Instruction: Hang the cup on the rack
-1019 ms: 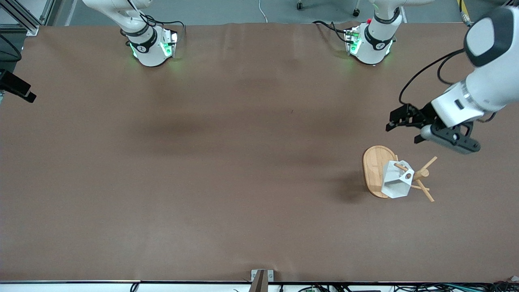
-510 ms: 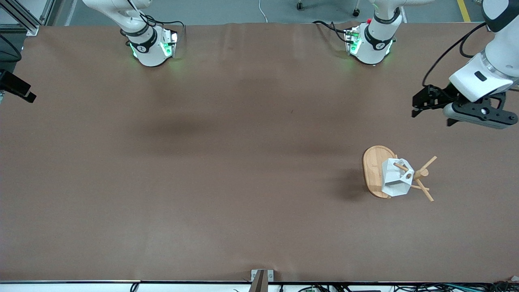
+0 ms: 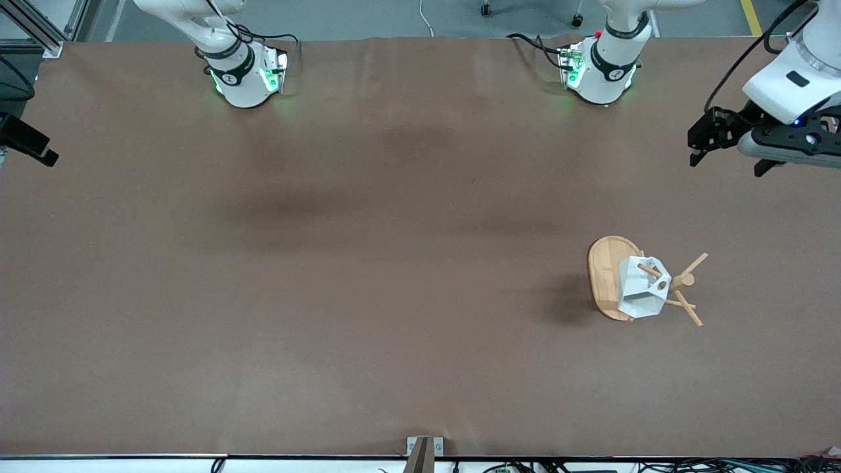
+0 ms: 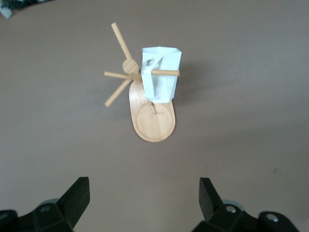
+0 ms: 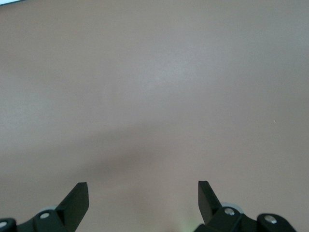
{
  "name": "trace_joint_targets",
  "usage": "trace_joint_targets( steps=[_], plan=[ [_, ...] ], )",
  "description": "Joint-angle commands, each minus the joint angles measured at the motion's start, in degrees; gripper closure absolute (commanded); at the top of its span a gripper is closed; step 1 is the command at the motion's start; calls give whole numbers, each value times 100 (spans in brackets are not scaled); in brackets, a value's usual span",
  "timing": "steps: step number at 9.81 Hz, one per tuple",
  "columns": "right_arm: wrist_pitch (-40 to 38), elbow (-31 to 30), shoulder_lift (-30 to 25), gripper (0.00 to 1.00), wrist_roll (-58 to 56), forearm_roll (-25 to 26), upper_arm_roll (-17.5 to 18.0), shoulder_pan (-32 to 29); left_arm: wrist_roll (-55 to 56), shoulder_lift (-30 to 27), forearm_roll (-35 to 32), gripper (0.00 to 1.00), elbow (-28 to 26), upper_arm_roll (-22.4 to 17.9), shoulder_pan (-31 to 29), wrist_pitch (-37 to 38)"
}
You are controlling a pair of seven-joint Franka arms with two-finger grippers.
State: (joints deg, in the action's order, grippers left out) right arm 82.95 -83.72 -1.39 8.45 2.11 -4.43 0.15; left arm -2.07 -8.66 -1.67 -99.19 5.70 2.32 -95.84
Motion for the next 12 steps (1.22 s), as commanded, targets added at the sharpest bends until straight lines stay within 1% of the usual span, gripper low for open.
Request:
trace_joint_targets(
  steps=[1, 2, 5, 6, 7, 12],
  plan=[
    [-33, 40, -2, 0, -168, -105, 39, -94, 225, -136, 71, 0, -162, -139, 189, 267],
    [-42, 40, -2, 0, -169, -105, 30, -94, 207, -127, 45, 0, -136, -235, 277, 268],
    [-51, 40, -2, 0, -169, -97, 30, -94, 190, -4, 237, 0, 83, -236, 269, 303],
    [-51, 40, -2, 0, -169, -97, 30, -94, 190, 170, 455, 0, 258, -236, 208, 399],
    [-51, 40, -2, 0, -169, -105, 30, -94, 190, 276, 457, 0, 373, -236, 199, 478],
    [-51, 40, -2, 0, -169, -105, 30, -138, 233, 330, 370, 0, 383, -236, 216, 523]
  ],
)
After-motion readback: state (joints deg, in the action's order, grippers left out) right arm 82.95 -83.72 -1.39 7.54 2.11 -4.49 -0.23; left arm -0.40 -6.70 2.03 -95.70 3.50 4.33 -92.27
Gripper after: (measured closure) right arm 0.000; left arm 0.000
